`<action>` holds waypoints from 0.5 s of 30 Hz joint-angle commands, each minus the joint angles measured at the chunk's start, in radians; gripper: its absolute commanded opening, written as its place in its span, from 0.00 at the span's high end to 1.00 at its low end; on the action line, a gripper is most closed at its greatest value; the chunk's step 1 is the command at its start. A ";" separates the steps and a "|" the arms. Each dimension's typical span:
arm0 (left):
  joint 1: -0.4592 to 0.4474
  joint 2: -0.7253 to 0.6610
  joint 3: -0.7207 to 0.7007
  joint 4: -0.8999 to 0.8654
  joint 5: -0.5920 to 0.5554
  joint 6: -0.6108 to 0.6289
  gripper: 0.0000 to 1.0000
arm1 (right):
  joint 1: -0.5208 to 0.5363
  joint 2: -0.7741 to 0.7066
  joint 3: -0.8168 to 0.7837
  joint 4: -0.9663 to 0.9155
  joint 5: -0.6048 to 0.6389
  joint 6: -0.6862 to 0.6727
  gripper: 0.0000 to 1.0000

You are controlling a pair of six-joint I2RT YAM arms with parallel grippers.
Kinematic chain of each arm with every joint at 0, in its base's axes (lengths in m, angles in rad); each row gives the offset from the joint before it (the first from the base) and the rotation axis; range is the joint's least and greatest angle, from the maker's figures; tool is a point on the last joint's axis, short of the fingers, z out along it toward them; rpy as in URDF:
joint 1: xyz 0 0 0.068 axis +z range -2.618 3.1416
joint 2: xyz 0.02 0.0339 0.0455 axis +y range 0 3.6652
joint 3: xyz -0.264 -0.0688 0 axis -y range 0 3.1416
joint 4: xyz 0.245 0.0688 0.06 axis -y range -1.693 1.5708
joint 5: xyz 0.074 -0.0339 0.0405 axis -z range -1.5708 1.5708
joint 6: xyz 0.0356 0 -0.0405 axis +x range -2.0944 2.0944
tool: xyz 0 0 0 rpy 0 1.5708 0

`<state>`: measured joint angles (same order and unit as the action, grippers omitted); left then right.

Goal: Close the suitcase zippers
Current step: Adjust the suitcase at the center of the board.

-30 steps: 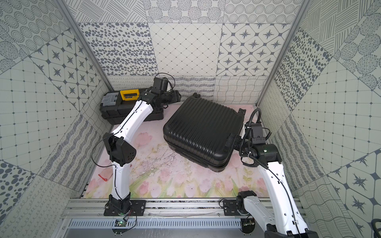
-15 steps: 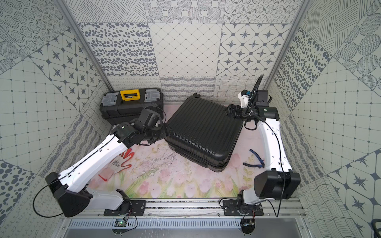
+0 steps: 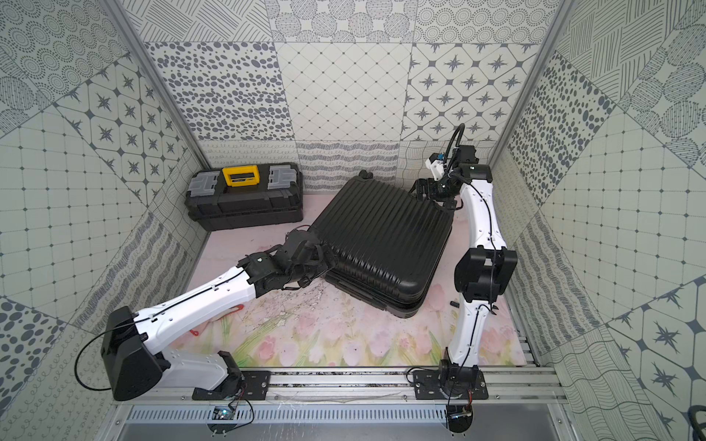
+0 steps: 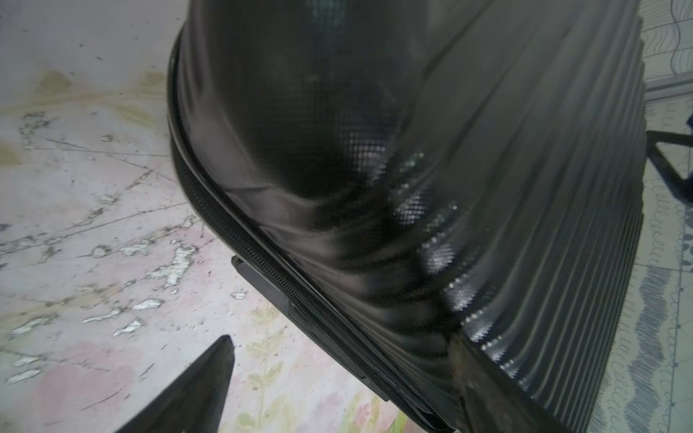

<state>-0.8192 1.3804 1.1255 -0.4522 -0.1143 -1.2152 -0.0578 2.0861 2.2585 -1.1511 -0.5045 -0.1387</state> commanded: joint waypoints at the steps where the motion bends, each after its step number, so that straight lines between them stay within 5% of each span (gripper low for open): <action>1: 0.034 0.086 0.003 0.339 0.018 -0.033 0.11 | 0.011 0.017 0.007 -0.063 -0.054 -0.016 0.02; 7: 0.105 0.180 0.051 0.411 0.112 0.009 0.13 | 0.026 -0.029 -0.152 -0.070 -0.074 -0.056 0.02; 15: 0.201 0.279 0.158 0.404 0.206 0.092 0.14 | -0.024 -0.126 -0.263 -0.013 0.092 -0.031 0.02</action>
<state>-0.6624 1.6150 1.2331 -0.1612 0.0582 -1.1816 -0.0494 1.9465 2.0331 -1.0462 -0.5224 -0.1986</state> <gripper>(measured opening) 0.861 0.979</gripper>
